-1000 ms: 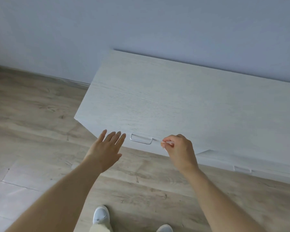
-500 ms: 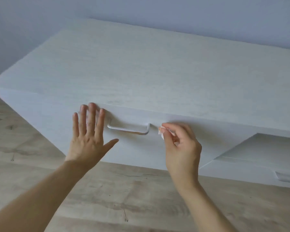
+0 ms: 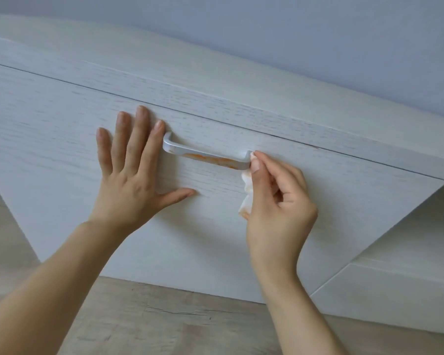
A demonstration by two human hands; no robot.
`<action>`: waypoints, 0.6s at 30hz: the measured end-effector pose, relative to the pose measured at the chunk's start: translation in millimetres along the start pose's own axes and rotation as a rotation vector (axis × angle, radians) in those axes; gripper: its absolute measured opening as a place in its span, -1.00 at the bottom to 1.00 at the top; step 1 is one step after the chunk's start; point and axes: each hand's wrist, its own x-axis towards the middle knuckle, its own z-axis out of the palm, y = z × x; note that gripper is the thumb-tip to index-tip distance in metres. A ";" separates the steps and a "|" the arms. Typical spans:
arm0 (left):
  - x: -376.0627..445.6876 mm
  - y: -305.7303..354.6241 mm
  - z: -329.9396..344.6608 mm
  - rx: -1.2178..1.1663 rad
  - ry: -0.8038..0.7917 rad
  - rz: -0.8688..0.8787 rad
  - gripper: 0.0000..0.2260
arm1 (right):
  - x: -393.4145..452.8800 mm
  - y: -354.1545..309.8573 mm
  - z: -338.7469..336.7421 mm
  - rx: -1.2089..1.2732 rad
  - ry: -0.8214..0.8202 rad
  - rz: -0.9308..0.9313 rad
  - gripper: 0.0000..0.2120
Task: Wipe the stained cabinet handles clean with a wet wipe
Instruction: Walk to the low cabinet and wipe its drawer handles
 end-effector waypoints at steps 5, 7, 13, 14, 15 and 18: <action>2.1 1.0 1.7 0.005 0.046 0.006 -0.13 | 2.6 -12.5 2.4 0.170 0.036 0.264 -0.86; 2.2 1.9 4.8 0.015 0.088 -0.005 -0.12 | 7.9 -13.7 2.7 0.240 0.034 0.367 -0.90; 1.6 2.7 8.1 -0.018 0.133 -0.015 -0.10 | 5.3 -9.6 5.1 0.172 0.020 0.335 -0.94; 1.5 2.9 7.2 -0.026 0.128 -0.018 -0.09 | 2.1 -10.1 4.5 0.176 0.014 0.339 -0.94; 1.4 3.3 6.7 -0.034 0.122 -0.023 -0.09 | -0.9 -11.1 3.4 0.188 0.015 0.345 -0.93; 0.7 5.2 6.1 -0.050 0.112 -0.037 -0.10 | -3.7 -14.0 2.5 0.206 0.039 0.354 -0.93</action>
